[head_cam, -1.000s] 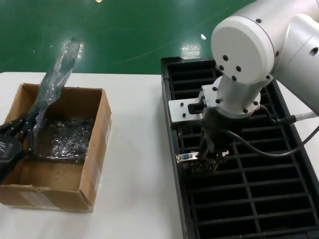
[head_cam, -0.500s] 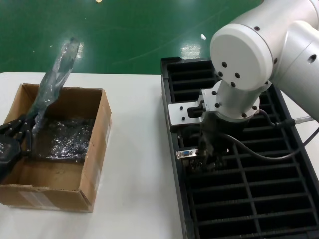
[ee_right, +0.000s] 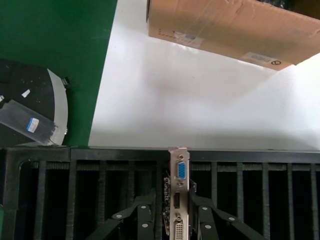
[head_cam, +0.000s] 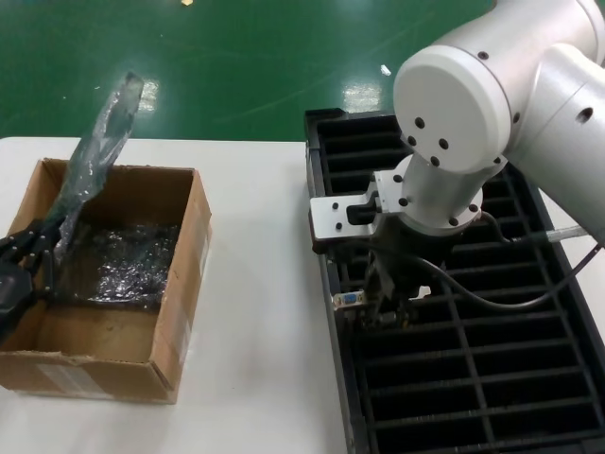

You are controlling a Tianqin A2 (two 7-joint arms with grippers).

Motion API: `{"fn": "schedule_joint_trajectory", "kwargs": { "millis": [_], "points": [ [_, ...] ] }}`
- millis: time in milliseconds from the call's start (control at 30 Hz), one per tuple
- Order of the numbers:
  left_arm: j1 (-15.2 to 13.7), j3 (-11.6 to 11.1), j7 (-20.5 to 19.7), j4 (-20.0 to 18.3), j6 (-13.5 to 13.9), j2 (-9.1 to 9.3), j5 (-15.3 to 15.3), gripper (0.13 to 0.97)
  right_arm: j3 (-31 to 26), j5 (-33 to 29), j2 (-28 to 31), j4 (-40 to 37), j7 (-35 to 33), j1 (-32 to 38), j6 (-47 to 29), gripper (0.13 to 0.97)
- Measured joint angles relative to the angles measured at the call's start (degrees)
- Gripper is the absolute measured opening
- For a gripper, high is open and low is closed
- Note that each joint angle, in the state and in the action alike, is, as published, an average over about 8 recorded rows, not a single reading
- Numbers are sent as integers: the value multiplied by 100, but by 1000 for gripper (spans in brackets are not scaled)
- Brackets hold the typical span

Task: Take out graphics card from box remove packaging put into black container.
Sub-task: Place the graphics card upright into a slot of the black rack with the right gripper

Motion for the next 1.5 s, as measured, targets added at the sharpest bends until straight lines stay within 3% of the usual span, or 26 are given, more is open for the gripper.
{"fn": "schedule_joint_trajectory", "kwargs": {
  "millis": [333, 933, 1500],
  "points": [
    [37, -23, 2, 5, -13, -33, -16, 139, 103, -145, -67, -9, -22, -148, 25, 208],
    [85, -8, 8, -31, -9, -74, 5, 139, 322, -671, 102, 19, -183, -404, 251, 187],
    [86, 31, -2, -131, -56, -18, 40, 139, 779, -665, 432, -98, -459, -768, 557, 187]
  ]
}}
